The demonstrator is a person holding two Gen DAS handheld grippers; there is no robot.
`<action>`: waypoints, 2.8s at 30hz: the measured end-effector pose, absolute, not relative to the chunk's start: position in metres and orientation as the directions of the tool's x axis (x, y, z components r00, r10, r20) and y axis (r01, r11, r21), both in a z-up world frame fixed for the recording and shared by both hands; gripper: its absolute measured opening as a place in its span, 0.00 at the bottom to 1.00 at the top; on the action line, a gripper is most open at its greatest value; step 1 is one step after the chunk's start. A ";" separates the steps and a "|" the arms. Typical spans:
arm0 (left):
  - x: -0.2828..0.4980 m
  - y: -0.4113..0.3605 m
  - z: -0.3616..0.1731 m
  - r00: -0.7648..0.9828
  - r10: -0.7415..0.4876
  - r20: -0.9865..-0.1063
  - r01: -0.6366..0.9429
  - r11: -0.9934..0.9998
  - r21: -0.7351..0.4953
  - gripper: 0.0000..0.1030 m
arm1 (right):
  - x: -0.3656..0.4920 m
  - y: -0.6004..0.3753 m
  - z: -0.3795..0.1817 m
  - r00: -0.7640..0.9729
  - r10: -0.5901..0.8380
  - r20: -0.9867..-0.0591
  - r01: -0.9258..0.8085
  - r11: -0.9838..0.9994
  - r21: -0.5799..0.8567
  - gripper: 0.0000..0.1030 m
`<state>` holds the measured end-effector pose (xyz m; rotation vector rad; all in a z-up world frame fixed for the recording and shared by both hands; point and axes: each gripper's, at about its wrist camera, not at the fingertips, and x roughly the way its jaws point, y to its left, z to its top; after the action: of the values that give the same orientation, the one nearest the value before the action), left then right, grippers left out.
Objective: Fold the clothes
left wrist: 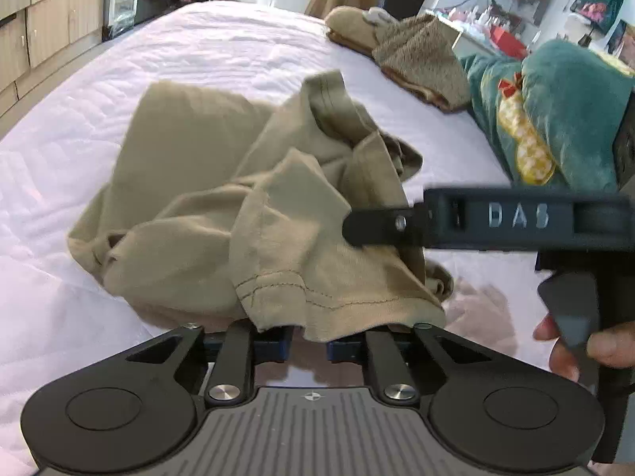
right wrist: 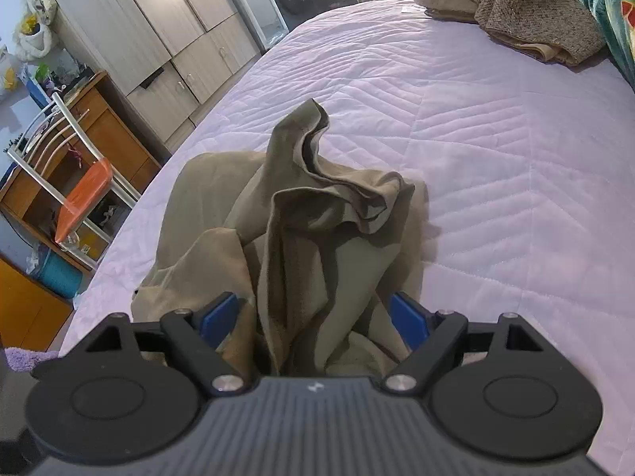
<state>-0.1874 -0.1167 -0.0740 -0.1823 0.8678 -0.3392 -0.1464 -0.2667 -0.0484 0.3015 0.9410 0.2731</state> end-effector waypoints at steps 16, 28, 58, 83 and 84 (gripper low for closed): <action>-0.112 -0.050 -0.013 0.693 -0.321 -0.645 0.145 0.939 -0.311 0.21 | -0.147 -0.291 -0.037 0.653 0.358 -0.667 -0.041 0.897 0.440 0.85; -0.100 -0.038 -0.011 0.665 -0.349 -0.660 0.182 0.933 -0.309 0.39 | -0.142 -0.266 -0.014 0.763 0.336 -0.552 -0.138 0.919 0.370 0.85; -0.087 -0.052 -0.075 0.595 -0.311 -0.741 0.057 0.936 -0.346 0.55 | 0.063 -0.080 -0.033 0.180 0.179 -0.967 -0.618 0.786 0.030 0.65; -0.170 -0.093 -0.044 0.715 -0.399 -0.574 0.375 0.912 -0.168 0.12 | -0.037 -0.288 -0.012 0.506 0.547 -0.667 0.391 0.544 0.743 0.10; -0.168 -0.090 -0.045 0.710 -0.401 -0.579 0.370 0.912 -0.177 0.12 | -0.040 -0.287 -0.010 0.512 0.546 -0.663 0.388 0.542 0.746 0.10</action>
<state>-0.1684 -0.0903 -0.0453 -0.0493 0.6535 -0.4281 -0.0402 -0.2867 -0.0101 1.0477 1.0813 0.1195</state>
